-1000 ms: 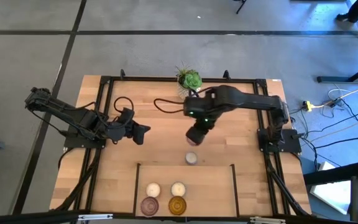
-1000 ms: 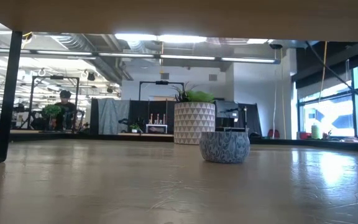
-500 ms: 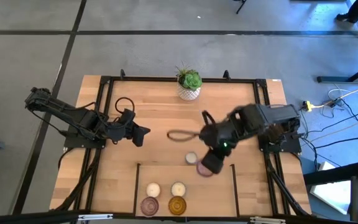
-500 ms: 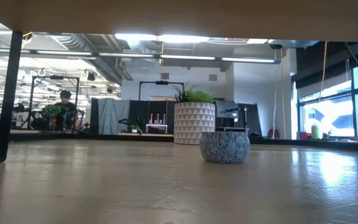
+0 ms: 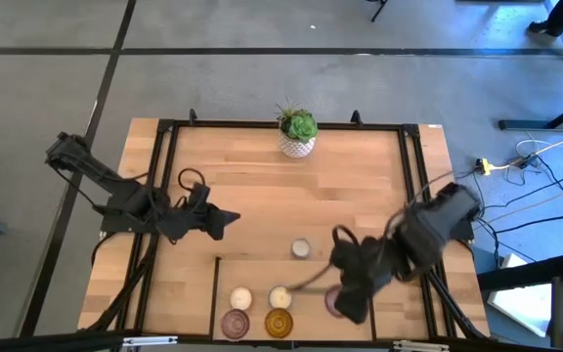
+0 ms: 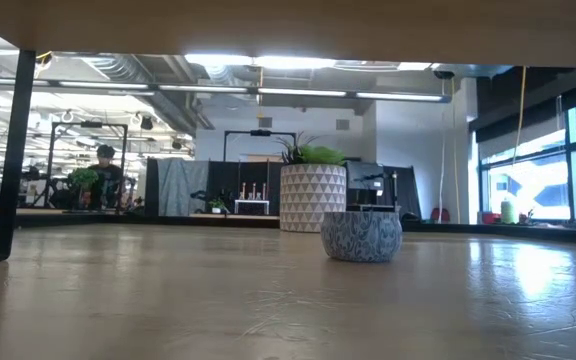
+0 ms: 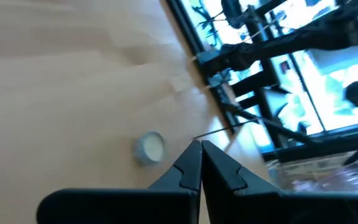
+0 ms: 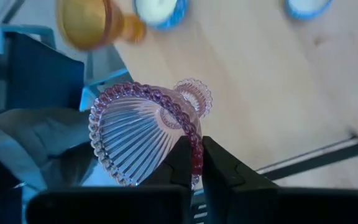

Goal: Pick & Place candle stick holders
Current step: Put the pink candle holder on the shelf

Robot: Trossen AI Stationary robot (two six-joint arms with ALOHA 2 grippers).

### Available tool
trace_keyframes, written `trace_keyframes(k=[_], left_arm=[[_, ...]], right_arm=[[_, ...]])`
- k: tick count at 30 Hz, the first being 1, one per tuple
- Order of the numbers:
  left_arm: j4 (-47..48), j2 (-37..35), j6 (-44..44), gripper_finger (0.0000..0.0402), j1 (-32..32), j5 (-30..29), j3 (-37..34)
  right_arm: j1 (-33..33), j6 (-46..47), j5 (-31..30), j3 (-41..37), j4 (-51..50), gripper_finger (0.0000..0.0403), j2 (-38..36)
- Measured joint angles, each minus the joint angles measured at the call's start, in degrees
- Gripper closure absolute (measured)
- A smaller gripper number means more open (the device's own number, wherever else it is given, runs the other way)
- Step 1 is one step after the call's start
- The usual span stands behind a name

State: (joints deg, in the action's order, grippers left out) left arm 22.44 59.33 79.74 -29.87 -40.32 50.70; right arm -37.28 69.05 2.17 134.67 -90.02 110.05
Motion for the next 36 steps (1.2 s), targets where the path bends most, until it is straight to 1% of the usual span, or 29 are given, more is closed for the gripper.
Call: trace_keyframes(k=[3, 8, 15, 22, 28, 36], left_arm=[[-3.67, 2.50, 0.60, 0.0400, -2.30, -1.53, 0.00], [-7.33, 6.74, 4.21, 0.0400, -4.80, -2.91, 0.00], [-10.24, 10.35, 6.62, 0.0400, -6.85, -3.72, 0.00], [-11.20, 10.84, 6.72, 0.0400, -7.67, -5.05, 0.00], [-11.19, 10.63, 6.69, 0.0400, -7.66, -4.86, -0.01], [-11.18, 10.62, 6.72, 0.0400, -7.67, -3.72, -0.02]], right_arm=[[-2.94, 3.42, -1.19, 0.00, 0.00, 0.0388, 1.54], [-5.31, 8.39, 0.51, 0.00, 0.06, 0.0388, 4.92], [-5.98, 9.43, 0.04, -0.02, 3.88, 0.0388, 7.14], [-5.88, 9.62, -2.05, -0.02, 3.38, 0.0388, 7.33], [-5.70, 9.62, -0.96, -0.04, 5.96, 0.0388, 9.23], [-5.79, 9.60, -0.66, -0.04, 6.36, 0.0388, 9.52]])
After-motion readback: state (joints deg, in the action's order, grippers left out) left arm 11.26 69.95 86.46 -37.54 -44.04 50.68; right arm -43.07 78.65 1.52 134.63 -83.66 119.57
